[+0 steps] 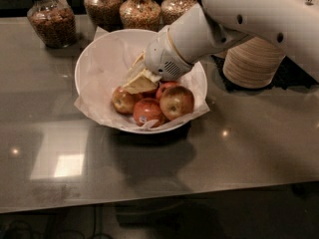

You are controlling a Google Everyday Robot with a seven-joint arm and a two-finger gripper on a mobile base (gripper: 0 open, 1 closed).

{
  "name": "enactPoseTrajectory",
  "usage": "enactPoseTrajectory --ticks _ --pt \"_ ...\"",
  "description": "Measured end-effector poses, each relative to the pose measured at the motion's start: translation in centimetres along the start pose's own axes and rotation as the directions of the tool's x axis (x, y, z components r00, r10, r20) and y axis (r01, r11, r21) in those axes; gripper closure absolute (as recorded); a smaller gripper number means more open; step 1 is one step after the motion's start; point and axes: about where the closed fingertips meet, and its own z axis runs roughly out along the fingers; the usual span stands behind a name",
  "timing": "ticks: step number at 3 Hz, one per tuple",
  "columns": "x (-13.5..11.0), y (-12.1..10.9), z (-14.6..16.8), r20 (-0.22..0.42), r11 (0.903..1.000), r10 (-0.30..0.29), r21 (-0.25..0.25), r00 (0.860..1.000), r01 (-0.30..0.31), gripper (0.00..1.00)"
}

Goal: Pick apple from white bowl

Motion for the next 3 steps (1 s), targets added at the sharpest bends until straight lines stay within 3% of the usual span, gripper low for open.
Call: enactPoseTrajectory --ticks 2,3 --pt "-0.01 0.0 0.0 0.0 1.0 0.0 0.0 1.0 0.0 0.32" --pt "-0.01 0.0 0.0 0.0 1.0 0.0 0.0 1.0 0.0 0.09"
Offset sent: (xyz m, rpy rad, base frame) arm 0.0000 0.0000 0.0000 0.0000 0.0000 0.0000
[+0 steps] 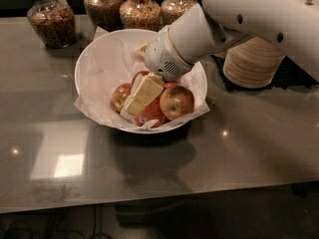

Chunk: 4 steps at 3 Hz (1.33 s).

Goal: Pick apple from white bowl

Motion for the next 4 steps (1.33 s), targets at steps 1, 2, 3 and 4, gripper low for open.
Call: enactPoseTrajectory --ticks 1,2,3,4 --pt "0.0 0.0 0.0 0.0 1.0 0.0 0.0 1.0 0.0 0.0" --pt "0.0 0.0 0.0 0.0 1.0 0.0 0.0 1.0 0.0 0.19" --pt "-0.01 0.0 0.0 0.0 1.0 0.0 0.0 1.0 0.0 0.42" --pt "-0.01 0.0 0.0 0.0 1.0 0.0 0.0 1.0 0.0 0.65"
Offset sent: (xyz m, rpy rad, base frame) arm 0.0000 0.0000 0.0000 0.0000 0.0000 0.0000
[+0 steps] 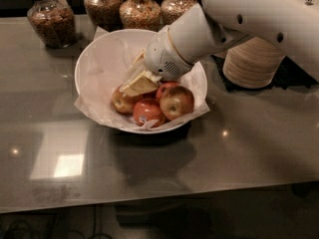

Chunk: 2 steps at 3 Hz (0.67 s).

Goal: Pick apple from white bowl

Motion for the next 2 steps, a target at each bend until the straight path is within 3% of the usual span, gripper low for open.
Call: enactPoseTrajectory --ticks 1,2 --pt "0.0 0.0 0.0 0.0 1.0 0.0 0.0 1.0 0.0 0.64" --pt "-0.01 0.0 0.0 0.0 1.0 0.0 0.0 1.0 0.0 0.41"
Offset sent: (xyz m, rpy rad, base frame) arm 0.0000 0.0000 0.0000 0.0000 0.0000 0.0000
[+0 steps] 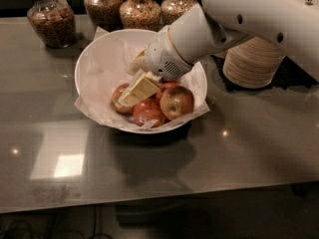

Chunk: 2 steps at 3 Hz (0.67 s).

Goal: Pick apple from white bowl

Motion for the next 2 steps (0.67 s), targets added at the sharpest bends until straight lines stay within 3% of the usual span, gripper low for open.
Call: enactPoseTrajectory --ticks 1,2 --pt "0.0 0.0 0.0 0.0 1.0 0.0 0.0 1.0 0.0 0.37" --pt "0.0 0.0 0.0 0.0 1.0 0.0 0.0 1.0 0.0 0.56"
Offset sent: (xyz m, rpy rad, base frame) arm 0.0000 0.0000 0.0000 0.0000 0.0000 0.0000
